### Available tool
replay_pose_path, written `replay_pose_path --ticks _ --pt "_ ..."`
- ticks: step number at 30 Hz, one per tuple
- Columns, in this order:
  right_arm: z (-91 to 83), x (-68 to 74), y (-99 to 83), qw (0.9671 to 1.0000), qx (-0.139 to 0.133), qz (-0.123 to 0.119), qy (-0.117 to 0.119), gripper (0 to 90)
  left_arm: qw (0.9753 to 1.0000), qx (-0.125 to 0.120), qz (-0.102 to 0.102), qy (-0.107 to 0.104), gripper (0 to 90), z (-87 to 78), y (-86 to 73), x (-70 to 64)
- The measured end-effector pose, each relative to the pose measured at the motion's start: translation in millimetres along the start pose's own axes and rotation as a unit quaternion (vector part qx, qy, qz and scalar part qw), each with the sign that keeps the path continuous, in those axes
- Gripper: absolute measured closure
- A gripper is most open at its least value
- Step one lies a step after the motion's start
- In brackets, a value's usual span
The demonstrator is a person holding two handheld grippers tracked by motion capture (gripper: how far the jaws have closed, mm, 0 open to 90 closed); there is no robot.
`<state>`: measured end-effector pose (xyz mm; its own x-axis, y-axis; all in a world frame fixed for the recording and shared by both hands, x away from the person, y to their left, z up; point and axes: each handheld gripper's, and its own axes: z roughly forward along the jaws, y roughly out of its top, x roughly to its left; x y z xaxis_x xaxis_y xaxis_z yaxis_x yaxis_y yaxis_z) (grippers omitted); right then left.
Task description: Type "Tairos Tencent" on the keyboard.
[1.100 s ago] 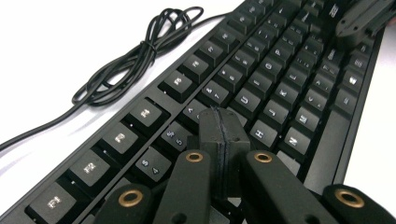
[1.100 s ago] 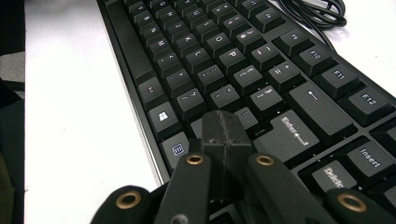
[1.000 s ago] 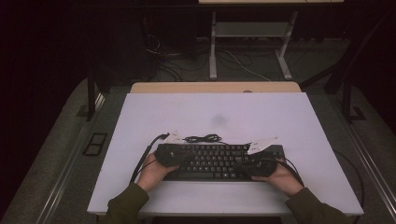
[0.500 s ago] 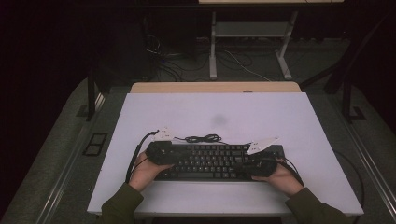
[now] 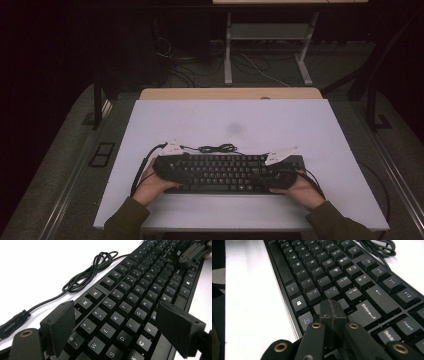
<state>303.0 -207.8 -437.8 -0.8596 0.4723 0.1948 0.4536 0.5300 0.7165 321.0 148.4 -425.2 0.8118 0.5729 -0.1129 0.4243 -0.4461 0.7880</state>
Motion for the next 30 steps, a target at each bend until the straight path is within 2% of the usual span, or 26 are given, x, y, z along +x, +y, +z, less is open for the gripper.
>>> replay_pose_path --ticks 8,15,24,30 --pt "-9.4 -1.1 5.6 0.9994 -0.033 0.003 0.002 86.6 1.0000 -0.003 -0.002 0.002 15.7 -2.3 -0.5 0.4" --pt "-12.8 -3.0 15.2 0.9987 -0.051 0.002 0.001 66.5 1.0000 -0.004 -0.003 0.005 15.9 -3.8 -2.0 1.0" --pt "-8.6 -6.5 28.0 0.9974 -0.067 0.015 -0.021 35.7 1.0000 -0.002 -0.002 0.005 16.1 -4.9 -3.4 0.7" --pt "-1.0 -6.7 38.8 0.9970 -0.072 0.014 -0.026 31.2 1.0000 -0.005 -0.004 0.007 17.2 -6.0 -3.6 0.5"
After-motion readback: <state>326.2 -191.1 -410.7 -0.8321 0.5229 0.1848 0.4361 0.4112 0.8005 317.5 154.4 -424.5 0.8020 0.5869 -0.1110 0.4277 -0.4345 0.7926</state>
